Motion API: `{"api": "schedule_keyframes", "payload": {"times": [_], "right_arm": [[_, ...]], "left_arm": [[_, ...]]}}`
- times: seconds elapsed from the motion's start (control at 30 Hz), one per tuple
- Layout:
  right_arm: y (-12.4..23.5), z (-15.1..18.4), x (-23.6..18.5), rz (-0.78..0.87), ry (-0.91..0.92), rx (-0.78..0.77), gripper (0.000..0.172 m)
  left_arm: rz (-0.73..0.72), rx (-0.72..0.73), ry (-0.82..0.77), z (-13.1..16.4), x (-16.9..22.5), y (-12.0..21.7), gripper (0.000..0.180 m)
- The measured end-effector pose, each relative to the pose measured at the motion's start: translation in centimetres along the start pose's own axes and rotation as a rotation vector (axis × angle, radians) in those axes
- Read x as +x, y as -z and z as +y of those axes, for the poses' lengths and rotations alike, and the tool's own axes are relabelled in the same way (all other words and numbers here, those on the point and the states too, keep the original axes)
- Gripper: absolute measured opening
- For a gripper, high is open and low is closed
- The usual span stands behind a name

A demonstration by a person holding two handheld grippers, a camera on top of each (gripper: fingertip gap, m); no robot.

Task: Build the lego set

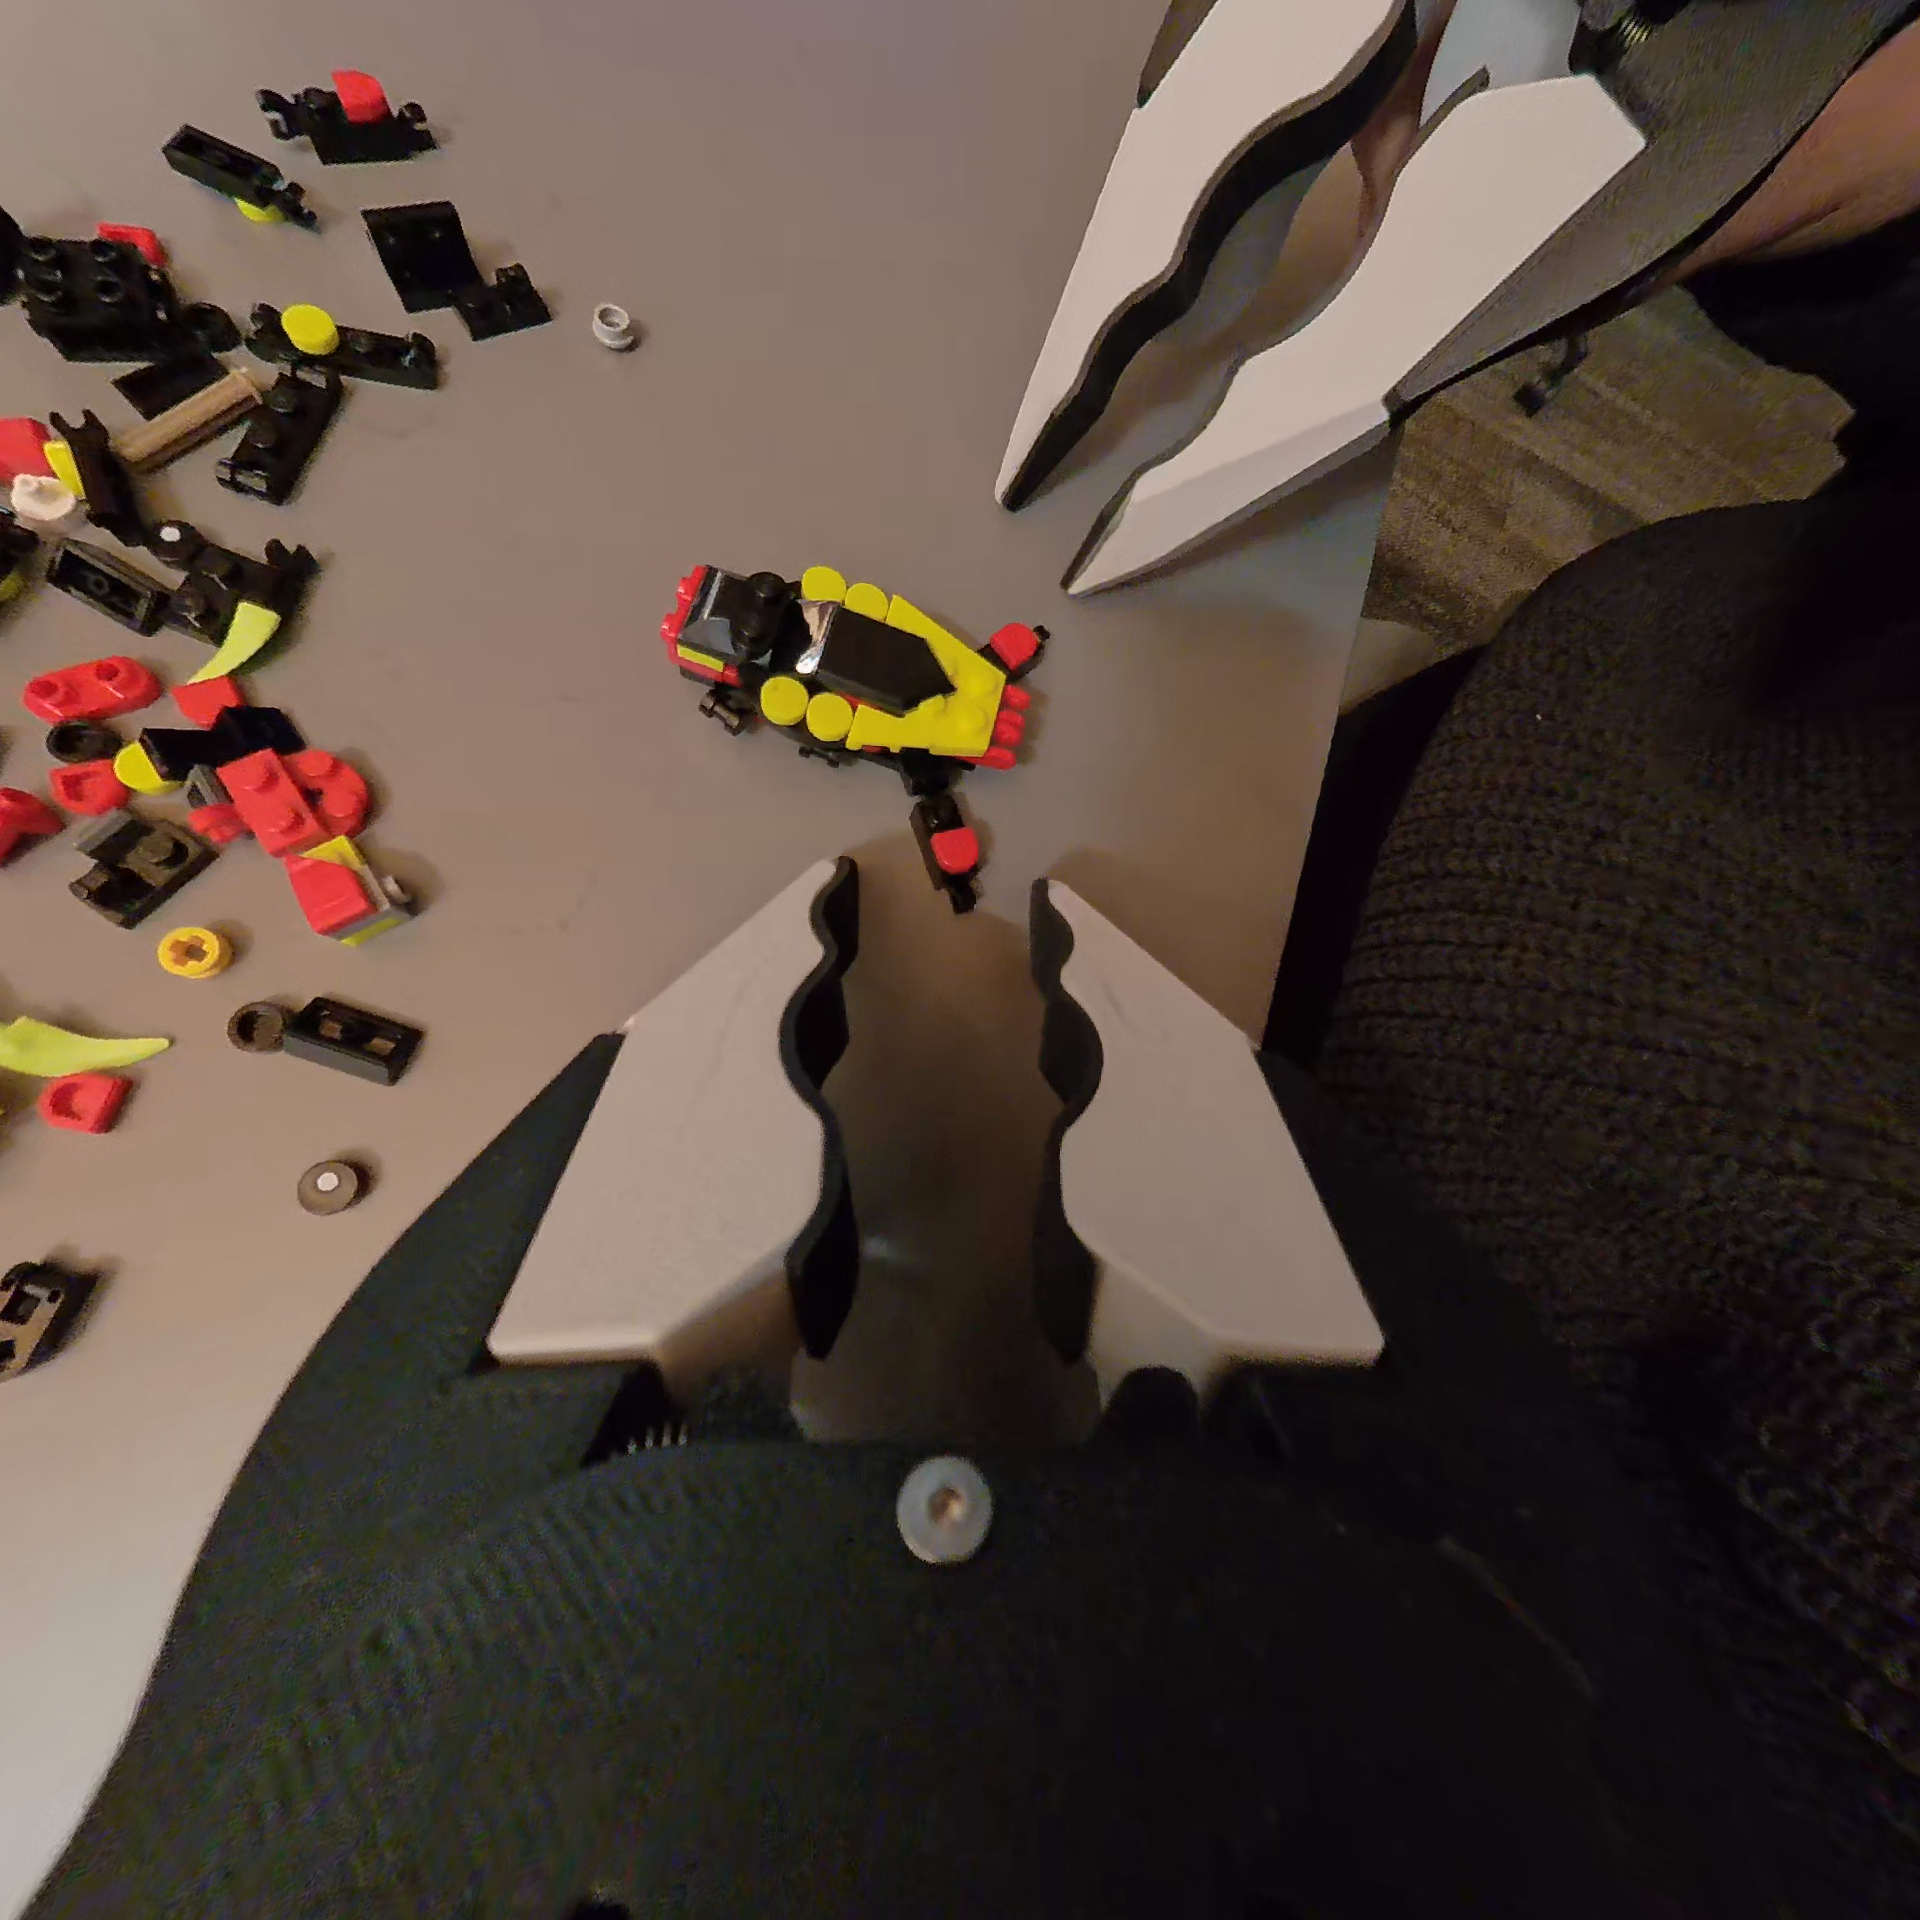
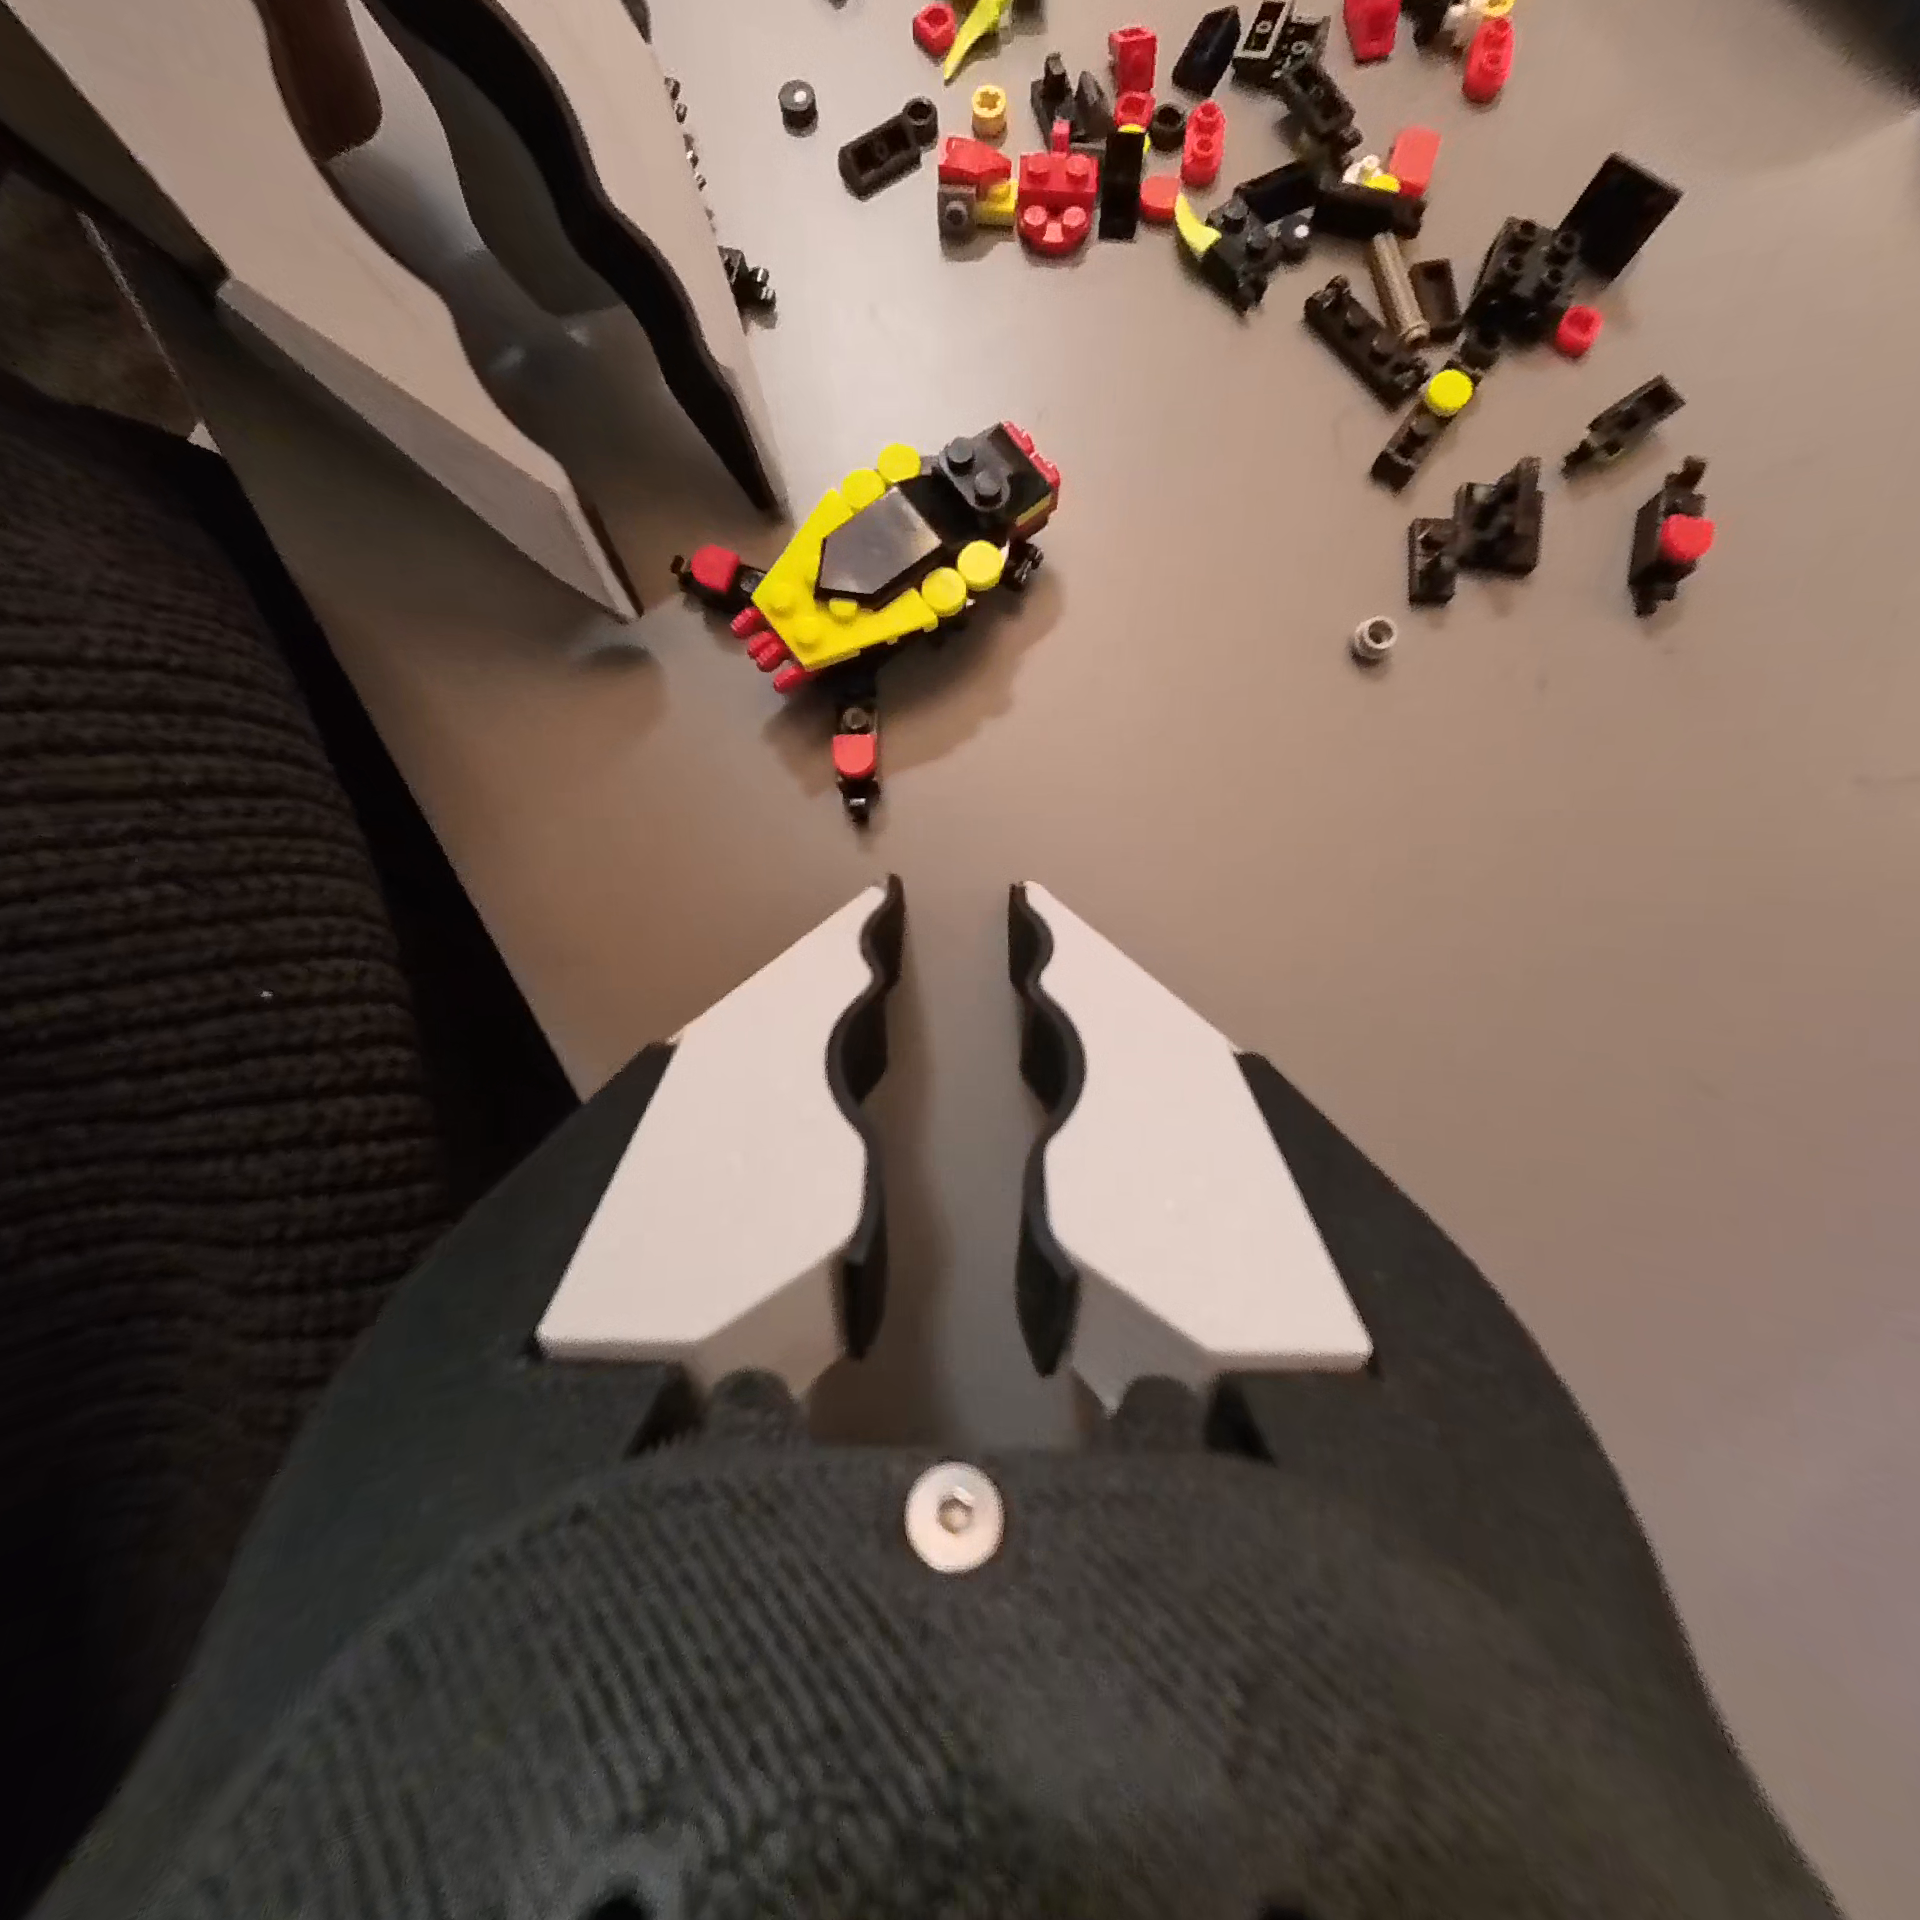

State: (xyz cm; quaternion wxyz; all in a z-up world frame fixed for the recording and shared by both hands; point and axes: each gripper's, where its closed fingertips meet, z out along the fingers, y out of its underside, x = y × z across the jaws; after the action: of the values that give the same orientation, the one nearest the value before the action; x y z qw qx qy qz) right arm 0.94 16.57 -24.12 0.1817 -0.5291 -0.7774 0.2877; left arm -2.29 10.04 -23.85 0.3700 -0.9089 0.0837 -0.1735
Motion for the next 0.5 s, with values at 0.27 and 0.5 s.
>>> {"api": "schedule_keyframes", "payload": {"times": [0.27, 0.5], "right_arm": [[-0.25, -0.37, 0.08, 0.016, 0.021, 0.077, 0.017], [-0.26, -0.38, 0.01, 0.015, 0.022, 0.082, 0.015]], "left_arm": [[0.006, 0.006, -0.006, -0.09, -0.01, -0.11, 0.031], [0.017, 0.01, 0.014, -0.17, -0.08, -0.11, 0.029]]}}
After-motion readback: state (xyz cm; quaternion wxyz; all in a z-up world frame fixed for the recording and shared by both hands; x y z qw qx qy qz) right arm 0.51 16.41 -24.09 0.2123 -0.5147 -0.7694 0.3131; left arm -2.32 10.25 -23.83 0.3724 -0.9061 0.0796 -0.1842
